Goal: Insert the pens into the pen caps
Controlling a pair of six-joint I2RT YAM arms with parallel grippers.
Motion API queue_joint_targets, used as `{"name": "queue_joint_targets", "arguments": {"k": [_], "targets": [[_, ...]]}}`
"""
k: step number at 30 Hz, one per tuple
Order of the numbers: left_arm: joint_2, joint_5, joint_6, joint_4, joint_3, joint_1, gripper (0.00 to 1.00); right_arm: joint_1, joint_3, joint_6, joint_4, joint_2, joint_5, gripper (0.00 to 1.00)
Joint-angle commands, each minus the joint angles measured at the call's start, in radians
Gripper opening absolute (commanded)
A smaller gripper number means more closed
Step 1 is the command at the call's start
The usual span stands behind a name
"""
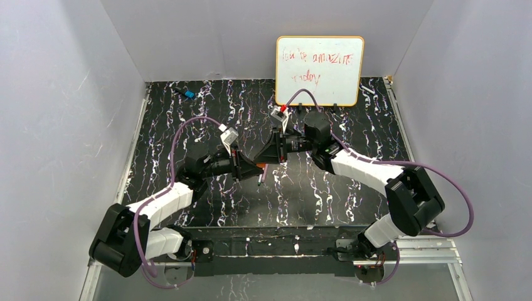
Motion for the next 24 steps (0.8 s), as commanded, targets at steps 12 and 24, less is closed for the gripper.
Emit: {"name": "queue_joint_targets", "arguments": {"k": [12,24], "targets": [[-0.037,0.062,0.004,0.071,-0.031,-0.005,0.0,-0.178,0.091,-0.036,0.003,-0.09,0.119,0.01],[-0.011,0.07,0.012,0.073,0.007,-0.005,0.0,-0.172,0.058,0.023,0.051,-0.067,0.071,0.01]]}}
